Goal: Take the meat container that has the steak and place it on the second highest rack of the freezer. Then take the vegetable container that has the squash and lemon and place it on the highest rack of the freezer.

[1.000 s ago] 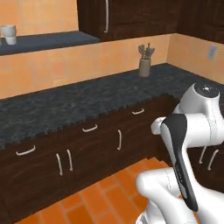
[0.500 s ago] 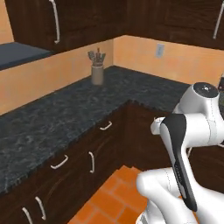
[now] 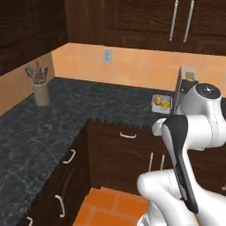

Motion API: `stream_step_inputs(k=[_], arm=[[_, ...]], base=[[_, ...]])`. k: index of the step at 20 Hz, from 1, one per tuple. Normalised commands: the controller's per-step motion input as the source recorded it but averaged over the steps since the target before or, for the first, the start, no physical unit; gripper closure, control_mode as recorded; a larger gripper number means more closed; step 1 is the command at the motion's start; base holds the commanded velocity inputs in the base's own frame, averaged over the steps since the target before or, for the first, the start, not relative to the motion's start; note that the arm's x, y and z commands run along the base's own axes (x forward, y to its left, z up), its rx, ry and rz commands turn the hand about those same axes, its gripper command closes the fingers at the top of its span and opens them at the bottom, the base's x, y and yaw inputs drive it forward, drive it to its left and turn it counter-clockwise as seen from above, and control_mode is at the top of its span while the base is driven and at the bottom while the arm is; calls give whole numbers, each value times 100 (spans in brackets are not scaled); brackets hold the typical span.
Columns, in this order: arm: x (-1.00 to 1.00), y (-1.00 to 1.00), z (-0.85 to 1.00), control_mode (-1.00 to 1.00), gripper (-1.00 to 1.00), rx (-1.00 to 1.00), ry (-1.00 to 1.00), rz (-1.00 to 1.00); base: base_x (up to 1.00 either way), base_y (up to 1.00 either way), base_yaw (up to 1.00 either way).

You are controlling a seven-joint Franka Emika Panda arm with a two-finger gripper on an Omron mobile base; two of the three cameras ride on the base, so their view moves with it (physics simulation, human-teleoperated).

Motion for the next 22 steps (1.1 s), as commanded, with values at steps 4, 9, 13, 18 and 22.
stream_step_inputs(k=[4, 9, 13, 18, 22], arm=[[0, 0, 0, 100, -100, 0, 0, 0], [0, 0, 0, 100, -100, 0, 0, 0], [0, 0, 0, 100, -100, 0, 0, 0], [0, 0, 0, 100, -100, 0, 0, 0], [0, 0, 0, 100, -100, 0, 0, 0]], base=[[77, 15, -54], [63, 20, -50], [40, 35, -37], [40, 53, -26], [49, 57, -23]])
